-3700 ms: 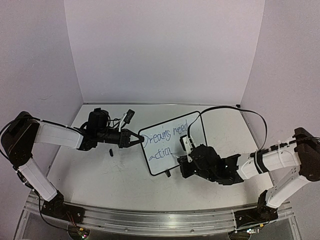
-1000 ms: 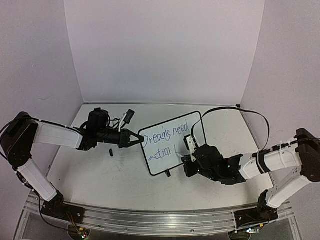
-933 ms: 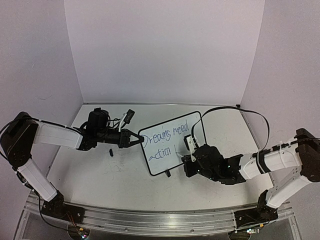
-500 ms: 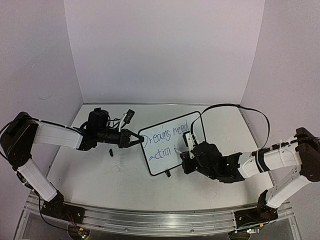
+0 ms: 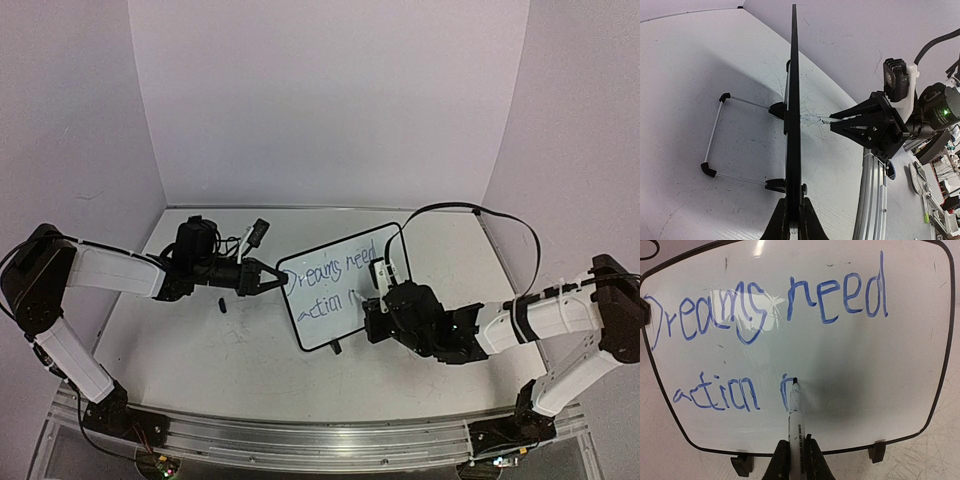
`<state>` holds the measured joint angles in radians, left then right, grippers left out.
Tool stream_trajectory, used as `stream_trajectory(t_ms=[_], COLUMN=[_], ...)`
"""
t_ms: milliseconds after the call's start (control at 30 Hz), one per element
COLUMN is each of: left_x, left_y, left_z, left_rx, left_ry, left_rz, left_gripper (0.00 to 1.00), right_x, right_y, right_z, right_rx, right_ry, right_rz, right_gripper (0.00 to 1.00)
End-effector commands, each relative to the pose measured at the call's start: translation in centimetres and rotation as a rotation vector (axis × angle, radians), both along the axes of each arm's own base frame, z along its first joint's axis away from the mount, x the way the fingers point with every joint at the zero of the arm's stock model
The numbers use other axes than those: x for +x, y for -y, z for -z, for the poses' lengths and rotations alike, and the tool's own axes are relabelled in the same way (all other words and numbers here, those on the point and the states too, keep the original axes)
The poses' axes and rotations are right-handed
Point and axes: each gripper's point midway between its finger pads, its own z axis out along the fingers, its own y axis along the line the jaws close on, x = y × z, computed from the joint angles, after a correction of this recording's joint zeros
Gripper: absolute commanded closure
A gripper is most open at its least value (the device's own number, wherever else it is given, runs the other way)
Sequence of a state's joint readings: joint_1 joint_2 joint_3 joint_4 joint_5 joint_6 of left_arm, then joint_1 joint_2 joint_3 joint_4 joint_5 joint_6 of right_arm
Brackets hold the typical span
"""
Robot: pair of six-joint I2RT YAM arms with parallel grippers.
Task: Write a sentence on the whiteboard
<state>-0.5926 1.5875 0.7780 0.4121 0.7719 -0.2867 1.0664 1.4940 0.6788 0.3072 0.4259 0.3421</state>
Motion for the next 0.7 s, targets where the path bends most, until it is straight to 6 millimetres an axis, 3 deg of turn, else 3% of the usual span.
stream_trajectory(t_ms=[0, 267, 567, 667], left_x=[0.0, 0.0, 0.0, 0.0], left_y=[-0.2, -0.2, -0.2, -0.2], left_z=[-0.5, -0.6, -0.6, -0.6], left_rx=[0.015, 0.014, 0.015, 0.015], left_ry=[0.036, 0.036, 0.034, 0.037], left_rz=[0.001, 0.002, -0.001, -0.001], left_gripper=[1.00, 1.00, 1.00, 1.00], right_x=[-0.1, -1.1, 0.0, 0.2], right_y=[0.7, 1.3, 0.4, 0.8], right_z=[0.7, 3.1, -2.1, -2.1], right_rx=[-0.010, -0.033, 0.050, 0.053], right_ry=[-0.029, -0.085, 0.010, 0.010], right_rz=[0.015, -0.009, -0.002, 0.009], right_gripper=[1.00, 1.00, 1.00, 1.00])
